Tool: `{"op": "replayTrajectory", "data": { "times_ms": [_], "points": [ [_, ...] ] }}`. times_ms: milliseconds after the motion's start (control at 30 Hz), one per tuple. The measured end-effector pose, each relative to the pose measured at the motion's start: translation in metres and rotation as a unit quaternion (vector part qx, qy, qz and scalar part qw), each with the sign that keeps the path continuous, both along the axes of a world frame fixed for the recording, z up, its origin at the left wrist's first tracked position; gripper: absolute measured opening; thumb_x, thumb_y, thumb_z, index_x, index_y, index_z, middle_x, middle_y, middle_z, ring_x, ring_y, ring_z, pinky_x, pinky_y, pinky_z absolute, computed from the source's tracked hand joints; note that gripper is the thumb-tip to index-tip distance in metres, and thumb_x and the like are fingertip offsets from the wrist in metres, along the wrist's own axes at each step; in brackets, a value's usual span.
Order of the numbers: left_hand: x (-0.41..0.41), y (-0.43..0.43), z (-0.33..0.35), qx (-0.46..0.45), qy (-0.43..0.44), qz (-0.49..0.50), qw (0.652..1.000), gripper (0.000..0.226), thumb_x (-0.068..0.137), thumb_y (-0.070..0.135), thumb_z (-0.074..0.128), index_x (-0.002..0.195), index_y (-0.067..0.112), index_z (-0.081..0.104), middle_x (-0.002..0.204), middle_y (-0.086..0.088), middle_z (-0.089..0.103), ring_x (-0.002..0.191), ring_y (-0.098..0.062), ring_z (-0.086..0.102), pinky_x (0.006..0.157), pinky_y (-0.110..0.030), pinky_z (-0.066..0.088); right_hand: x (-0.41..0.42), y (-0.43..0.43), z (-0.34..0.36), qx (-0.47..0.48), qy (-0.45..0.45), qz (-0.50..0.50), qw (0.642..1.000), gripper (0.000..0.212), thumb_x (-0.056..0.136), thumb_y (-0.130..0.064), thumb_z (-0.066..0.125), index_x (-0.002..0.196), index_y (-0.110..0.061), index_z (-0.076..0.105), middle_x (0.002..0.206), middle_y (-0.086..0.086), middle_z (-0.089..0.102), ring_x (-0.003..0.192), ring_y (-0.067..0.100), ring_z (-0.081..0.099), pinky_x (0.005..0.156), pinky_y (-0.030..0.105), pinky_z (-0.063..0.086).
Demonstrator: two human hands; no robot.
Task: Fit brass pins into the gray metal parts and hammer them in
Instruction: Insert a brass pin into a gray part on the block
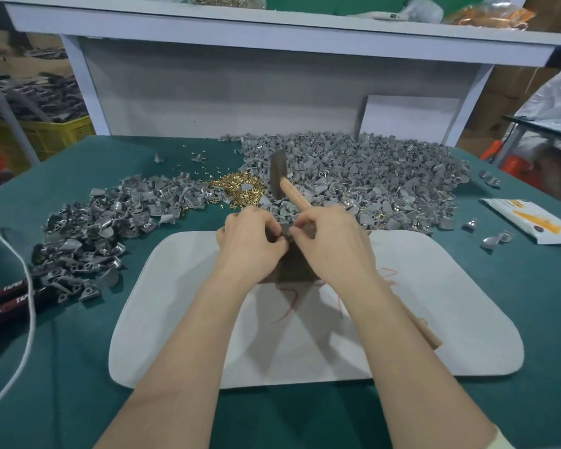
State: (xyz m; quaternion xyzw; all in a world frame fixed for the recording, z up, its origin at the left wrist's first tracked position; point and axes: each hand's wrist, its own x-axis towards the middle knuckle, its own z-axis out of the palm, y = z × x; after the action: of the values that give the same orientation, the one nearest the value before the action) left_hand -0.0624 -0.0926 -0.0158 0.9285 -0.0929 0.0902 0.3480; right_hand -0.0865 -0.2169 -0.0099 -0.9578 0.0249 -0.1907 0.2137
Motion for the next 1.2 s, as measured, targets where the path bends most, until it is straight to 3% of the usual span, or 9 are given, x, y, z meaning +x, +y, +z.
{"op": "replayTrajectory", "data": {
  "times_ms": [167, 367, 600, 800, 1200],
  "points": [
    [0.001, 0.0, -0.001, -0.004, -0.002, -0.001, 1.0, 0.009, 0.081, 0.026, 0.067, 0.075, 0.025, 0.06, 0.11, 0.001, 0.059, 0.113, -0.028, 0.047, 0.095, -0.038, 0.038, 0.006, 0.007, -0.001, -0.032, 0.005, -0.01, 0.999, 0.013, 0.09, -0.039, 0.055, 0.096, -0.034, 0.065, 0.088, -0.002, 0.04, 0.09, 0.028, 0.059, 0.067, 0.029, 0.033],
    [0.001, -0.003, -0.003, 0.003, -0.009, 0.01, 1.0, 0.012, 0.082, 0.029, 0.065, 0.073, 0.026, 0.058, 0.106, 0.002, 0.059, 0.11, -0.028, 0.048, 0.092, -0.037, 0.039, 0.007, 0.008, -0.001, -0.035, -0.004, -0.005, 0.999, 0.028, 0.092, -0.032, 0.052, 0.118, -0.04, 0.058, 0.089, 0.001, 0.046, 0.088, 0.029, 0.058, 0.066, 0.03, 0.034],
    [0.004, -0.005, -0.006, 0.028, -0.02, 0.014, 0.999, 0.013, 0.082, 0.031, 0.065, 0.075, 0.028, 0.053, 0.093, 0.008, 0.049, 0.111, -0.028, 0.046, 0.087, -0.036, 0.035, 0.006, 0.005, -0.002, -0.028, 0.003, 0.004, 1.0, 0.009, 0.092, -0.029, 0.051, 0.094, -0.028, 0.06, 0.089, -0.002, 0.042, 0.09, 0.025, 0.054, 0.067, 0.029, 0.032],
    [0.005, -0.006, -0.009, 0.014, -0.028, 0.011, 0.999, 0.031, 0.081, 0.033, 0.066, 0.063, 0.03, 0.041, 0.082, 0.013, 0.046, 0.108, -0.026, 0.047, 0.08, -0.033, 0.029, 0.007, -0.001, -0.003, -0.038, -0.001, 0.034, 0.999, 0.006, 0.092, -0.024, 0.052, 0.093, -0.023, 0.058, 0.087, -0.003, 0.042, 0.08, 0.019, 0.041, 0.066, 0.029, 0.029],
    [0.007, -0.007, -0.012, 0.017, -0.044, 0.015, 0.999, 0.02, 0.08, 0.032, 0.066, 0.072, 0.027, 0.049, 0.08, 0.013, 0.044, 0.109, -0.025, 0.046, 0.08, -0.033, 0.023, 0.007, -0.001, -0.01, -0.082, -0.041, 0.042, 0.995, 0.01, 0.093, -0.024, 0.05, 0.098, -0.022, 0.057, 0.084, -0.003, 0.035, 0.072, 0.021, 0.036, 0.06, 0.03, 0.025]
  ]
}}
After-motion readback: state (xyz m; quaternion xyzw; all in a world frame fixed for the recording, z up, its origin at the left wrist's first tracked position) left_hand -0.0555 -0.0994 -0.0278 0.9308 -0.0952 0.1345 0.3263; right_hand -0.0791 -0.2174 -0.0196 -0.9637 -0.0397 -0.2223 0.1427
